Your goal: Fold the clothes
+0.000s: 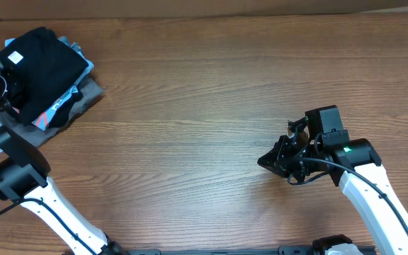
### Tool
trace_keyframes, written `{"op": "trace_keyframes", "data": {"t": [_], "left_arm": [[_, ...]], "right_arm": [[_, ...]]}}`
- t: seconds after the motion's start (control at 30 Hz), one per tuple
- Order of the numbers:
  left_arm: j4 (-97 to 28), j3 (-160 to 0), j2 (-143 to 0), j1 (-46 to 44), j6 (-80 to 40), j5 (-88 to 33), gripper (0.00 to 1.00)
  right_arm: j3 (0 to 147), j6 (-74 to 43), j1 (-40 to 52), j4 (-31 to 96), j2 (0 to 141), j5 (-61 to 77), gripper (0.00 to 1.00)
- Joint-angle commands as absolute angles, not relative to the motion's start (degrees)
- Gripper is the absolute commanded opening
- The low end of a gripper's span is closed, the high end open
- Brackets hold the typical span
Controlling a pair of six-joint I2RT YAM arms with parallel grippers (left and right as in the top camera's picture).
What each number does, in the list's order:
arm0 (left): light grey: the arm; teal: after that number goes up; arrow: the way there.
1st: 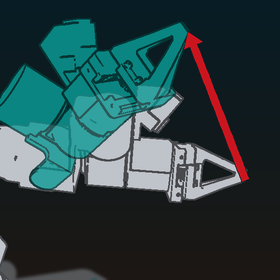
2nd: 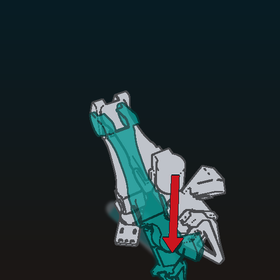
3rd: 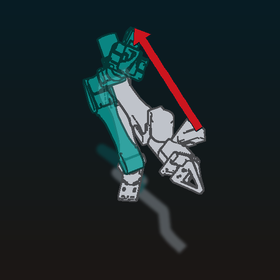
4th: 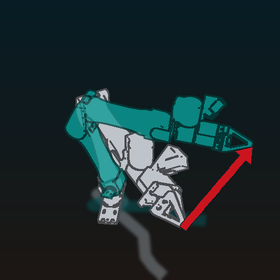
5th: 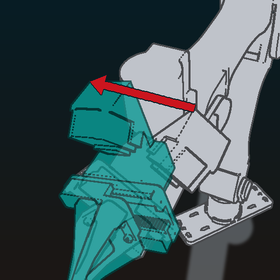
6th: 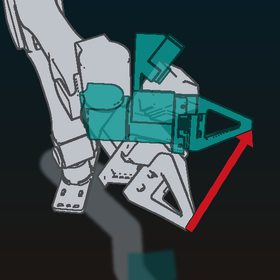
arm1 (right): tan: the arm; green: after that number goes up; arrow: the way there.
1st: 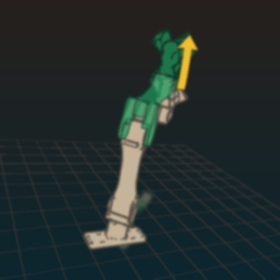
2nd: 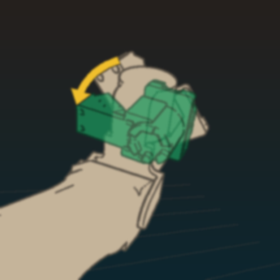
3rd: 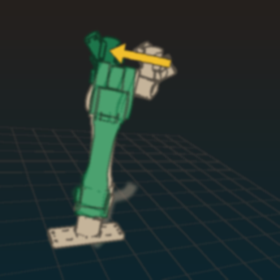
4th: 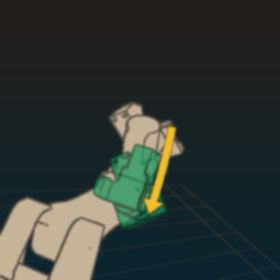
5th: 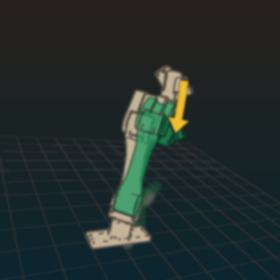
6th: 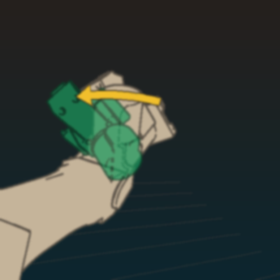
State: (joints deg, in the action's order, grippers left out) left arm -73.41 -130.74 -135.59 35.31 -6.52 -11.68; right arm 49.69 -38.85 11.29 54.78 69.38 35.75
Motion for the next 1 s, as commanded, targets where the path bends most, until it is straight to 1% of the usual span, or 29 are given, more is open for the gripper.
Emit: {"op": "trace_keyframes", "data": {"t": [0.0, 0.03, 0.1, 0.13, 0.2, 0.3, 0.47, 0.5, 0.53, 0.57, 0.7, 0.87, 0.93, 0.97], "left_arm": [[-73.6, -131.3, -135.3, 35.8, -7.2, -9.9, 0.07], [-73.7, -132.0, -134.8, 36.0, -7.3, -11.1, 0.09], [-74.3, -134.0, -132.9, 36.7, -7.0, -14.8, 0.18], [-74.8, -135.2, -131.5, 37.1, -6.3, -17.2, 0.23], [-76.1, -137.5, -128.5, 37.6, -4.9, -20.3, 0.37], [-79.3, -140.9, -122.9, 38.0, -1.2, -24.6, 0.53], [-86.5, -142.9, -111.0, 37.2, 3.6, -26.6, 0.75], [-88.0, -142.9, -108.7, 36.7, 4.4, -26.6, 0.84], [-89.6, -142.9, -106.5, 36.2, 4.8, -26.6, 0.90], [-91.0, -142.9, -104.5, 35.5, 5.0, -26.6, 1.00], [-96.8, -142.9, -96.8, 31.4, 6.7, -26.4, 1.00], [-96.8, -142.0, -87.7, 24.8, 5.7, -21.6, 1.00], [-96.8, -141.9, -83.8, 21.5, 5.5, -19.1, 1.00], [-96.8, -141.7, -81.9, 19.8, 5.5, -18.4, 1.00]], "right_arm": [[50.5, -39.0, 11.1, 54.8, 69.2, 35.6, 0.04], [50.5, -39.0, 11.1, 54.8, 69.2, 35.6, 0.04], [50.5, -39.0, 11.1, 54.8, 69.2, 35.6, 0.04], [50.5, -39.0, 11.1, 54.8, 69.2, 35.6, 0.04], [50.5, -38.9, 11.1, 54.8, 69.2, 35.4, 0.04], [50.6, -38.7, 11.1, 54.6, 69.1, 33.8, 0.04], [51.4, -35.1, 11.3, 52.6, 67.5, 33.3, 0.04], [51.9, -34.5, 11.3, 52.3, 66.7, 32.9, 0.04], [52.7, -33.8, 11.3, 52.1, 65.9, 32.1, 0.04], [53.8, -32.9, 11.3, 52.1, 64.9, 30.9, 0.04], [59.8, -26.8, 11.3, 52.2, 61.0, 27.4, 0.05], [67.4, -17.5, 11.3, 52.2, 56.8, 25.4, 0.18], [69.5, -15.4, 11.3, 52.2, 55.4, 24.6, 0.25], [70.2, -14.7, 11.3, 52.2, 54.8, 24.4, 0.30]]}}
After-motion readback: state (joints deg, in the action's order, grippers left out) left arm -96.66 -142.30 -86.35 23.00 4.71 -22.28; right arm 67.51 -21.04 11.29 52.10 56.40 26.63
